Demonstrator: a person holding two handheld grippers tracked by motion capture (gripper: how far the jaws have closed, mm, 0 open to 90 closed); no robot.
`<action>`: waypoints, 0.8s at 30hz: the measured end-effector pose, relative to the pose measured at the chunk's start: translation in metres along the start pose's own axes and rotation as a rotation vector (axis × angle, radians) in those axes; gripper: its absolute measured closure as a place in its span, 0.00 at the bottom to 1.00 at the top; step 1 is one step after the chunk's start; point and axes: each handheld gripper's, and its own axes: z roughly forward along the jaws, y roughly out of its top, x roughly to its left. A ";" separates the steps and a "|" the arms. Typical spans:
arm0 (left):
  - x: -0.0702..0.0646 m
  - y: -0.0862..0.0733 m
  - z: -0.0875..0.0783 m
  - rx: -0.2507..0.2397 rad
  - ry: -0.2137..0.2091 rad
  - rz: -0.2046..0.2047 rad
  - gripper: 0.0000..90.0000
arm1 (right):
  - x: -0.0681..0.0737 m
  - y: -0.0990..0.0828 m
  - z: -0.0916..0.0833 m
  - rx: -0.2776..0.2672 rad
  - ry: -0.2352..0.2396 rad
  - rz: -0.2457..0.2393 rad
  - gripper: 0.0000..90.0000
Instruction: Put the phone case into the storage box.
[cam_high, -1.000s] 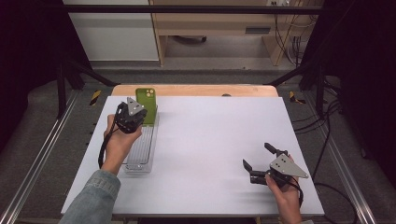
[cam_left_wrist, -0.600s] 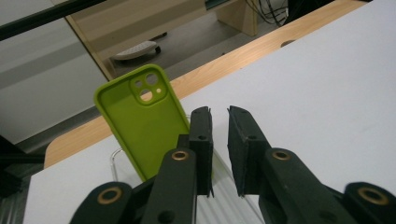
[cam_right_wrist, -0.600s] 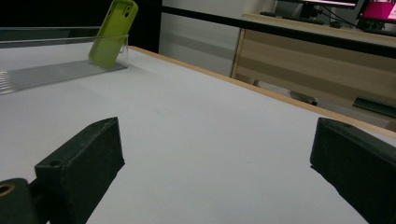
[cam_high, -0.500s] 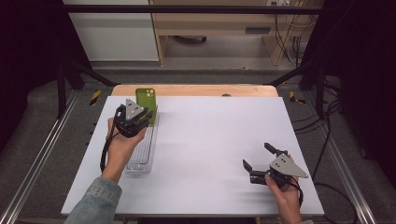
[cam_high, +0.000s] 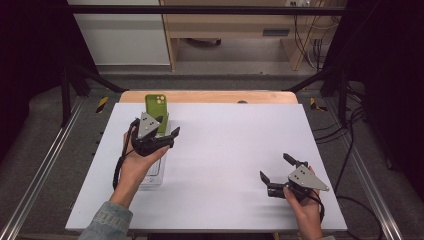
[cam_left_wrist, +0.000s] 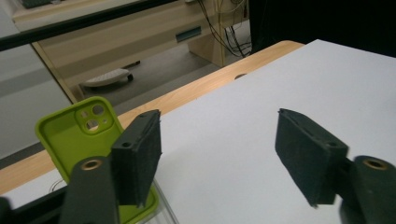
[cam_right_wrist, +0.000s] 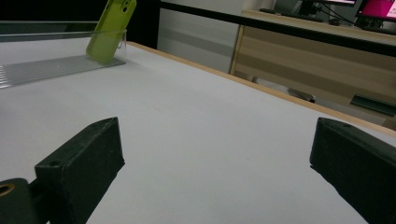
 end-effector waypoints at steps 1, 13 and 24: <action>-0.001 0.000 0.000 -0.010 -0.008 -0.001 0.28 | 0.000 0.000 0.000 -0.002 0.000 0.000 0.03; -0.011 -0.006 -0.015 -0.102 -0.034 -0.091 0.06 | -0.002 0.001 -0.002 -0.014 -0.003 0.037 0.03; 0.000 -0.008 -0.043 -0.208 -0.026 -0.156 0.05 | 0.000 0.001 0.000 -0.015 -0.003 0.050 0.03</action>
